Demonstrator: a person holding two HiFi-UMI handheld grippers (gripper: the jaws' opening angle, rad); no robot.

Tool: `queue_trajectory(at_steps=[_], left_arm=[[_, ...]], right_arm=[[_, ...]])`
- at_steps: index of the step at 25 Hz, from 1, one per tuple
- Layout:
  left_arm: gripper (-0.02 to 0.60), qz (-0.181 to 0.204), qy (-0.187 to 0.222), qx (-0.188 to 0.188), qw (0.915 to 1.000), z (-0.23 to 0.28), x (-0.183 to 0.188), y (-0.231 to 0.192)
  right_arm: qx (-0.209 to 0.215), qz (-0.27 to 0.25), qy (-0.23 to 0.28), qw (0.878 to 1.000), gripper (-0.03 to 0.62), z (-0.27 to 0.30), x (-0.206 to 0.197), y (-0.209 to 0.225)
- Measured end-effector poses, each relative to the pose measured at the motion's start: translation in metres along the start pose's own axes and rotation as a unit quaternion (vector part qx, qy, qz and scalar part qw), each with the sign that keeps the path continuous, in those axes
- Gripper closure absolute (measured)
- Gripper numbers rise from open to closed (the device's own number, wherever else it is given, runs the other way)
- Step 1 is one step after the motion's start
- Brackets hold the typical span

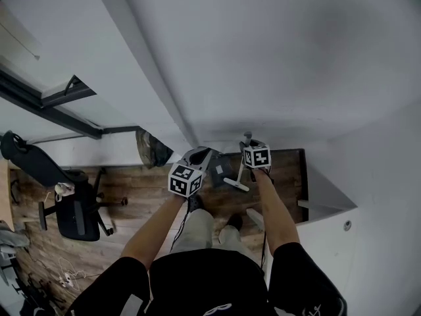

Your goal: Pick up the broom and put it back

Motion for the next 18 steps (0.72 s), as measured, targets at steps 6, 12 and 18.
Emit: queue_trajectory(at_steps=[6,12,18], left_arm=[[0.563,0.0,0.002,0.0,1.0,0.002,0.004,0.008],[0.565,0.0,0.008,0.006,1.0,-0.001,0.008,0.014],[0.565,0.007,0.015,0.01,0.9998,-0.007,0.014,0.032]], right_arm=[[-0.01,-0.005,-0.002,1.0,0.411,-0.005,0.0,0.005],[-0.025,-0.002,0.001,1.0,0.391,-0.017,0.001,0.012],[-0.032,-0.038,0.015,0.999,0.393,-0.049,0.003,0.012]])
Point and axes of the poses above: the fingertips, and each gripper's own axes: z forward along the fingers, y to its right, x out of its top, the point moved 4 cm from there along -z, backward along the fingers, and after that the axes turned 3 degrees about x, right-handed, at the moved point
